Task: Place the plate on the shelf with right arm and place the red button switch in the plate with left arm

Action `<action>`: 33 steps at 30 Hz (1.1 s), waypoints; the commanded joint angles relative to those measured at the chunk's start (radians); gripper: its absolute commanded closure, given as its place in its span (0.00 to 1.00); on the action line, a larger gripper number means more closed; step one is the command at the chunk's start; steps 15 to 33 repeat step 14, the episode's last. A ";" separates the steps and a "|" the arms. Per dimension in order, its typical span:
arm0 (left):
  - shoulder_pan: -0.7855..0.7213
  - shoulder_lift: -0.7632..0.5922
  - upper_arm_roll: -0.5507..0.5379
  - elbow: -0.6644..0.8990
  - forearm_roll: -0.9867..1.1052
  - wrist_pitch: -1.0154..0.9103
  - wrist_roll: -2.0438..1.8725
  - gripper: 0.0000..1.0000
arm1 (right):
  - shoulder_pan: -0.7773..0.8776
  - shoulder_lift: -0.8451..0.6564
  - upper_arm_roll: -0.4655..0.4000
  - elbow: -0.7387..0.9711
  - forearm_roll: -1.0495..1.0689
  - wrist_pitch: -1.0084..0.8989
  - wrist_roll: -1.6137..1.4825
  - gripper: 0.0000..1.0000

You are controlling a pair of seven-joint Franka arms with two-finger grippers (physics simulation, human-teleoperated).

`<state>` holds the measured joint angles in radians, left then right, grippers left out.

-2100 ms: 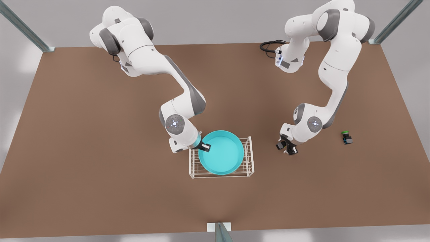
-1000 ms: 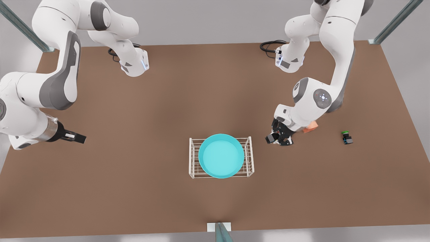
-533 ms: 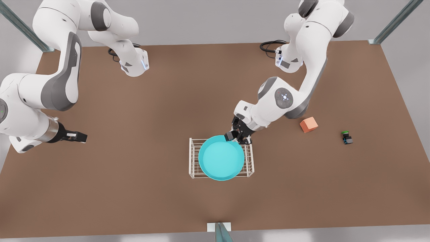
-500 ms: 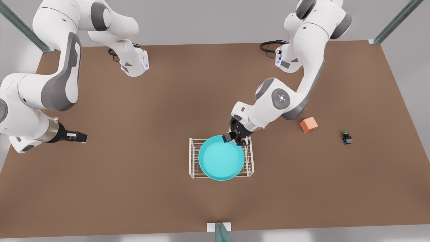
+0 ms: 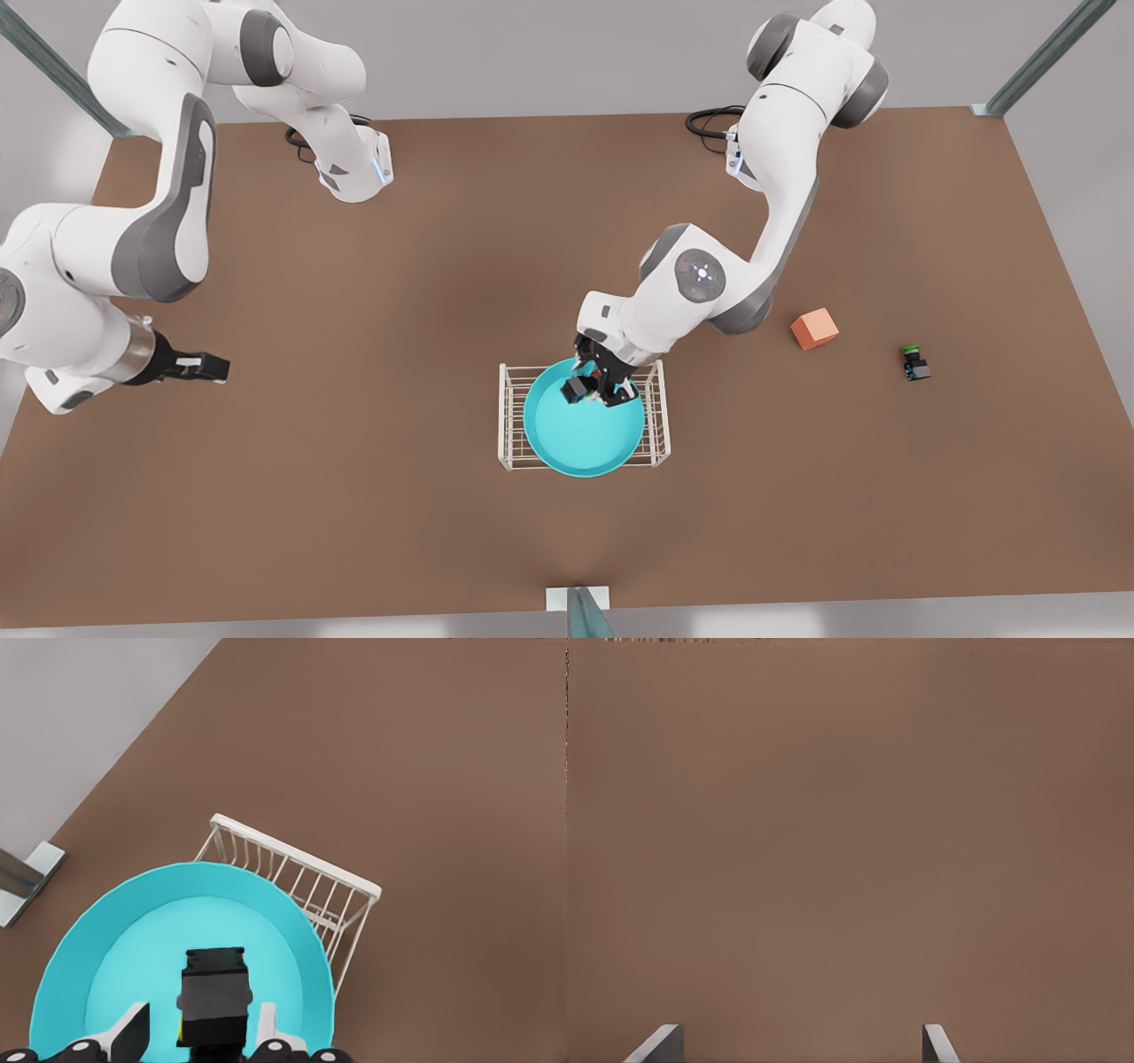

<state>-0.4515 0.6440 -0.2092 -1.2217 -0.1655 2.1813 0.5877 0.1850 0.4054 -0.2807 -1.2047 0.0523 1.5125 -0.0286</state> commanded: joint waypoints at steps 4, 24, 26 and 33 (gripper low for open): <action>0.000 -0.023 0.039 0.001 -0.002 -0.070 -0.129 0.00 | 0.001 0.000 0.001 0.002 0.000 0.025 -0.047 0.00; 0.128 -0.138 0.452 -0.094 0.004 -0.643 -0.255 0.00 | 0.002 0.000 0.002 0.000 0.000 0.051 -0.042 0.00; 0.128 -0.138 0.452 -0.094 0.004 -0.643 -0.255 0.00 | 0.002 0.000 0.002 0.000 0.000 0.051 -0.042 0.00; 0.128 -0.138 0.452 -0.094 0.004 -0.643 -0.255 0.00 | 0.002 0.000 0.002 0.000 0.000 0.051 -0.042 0.00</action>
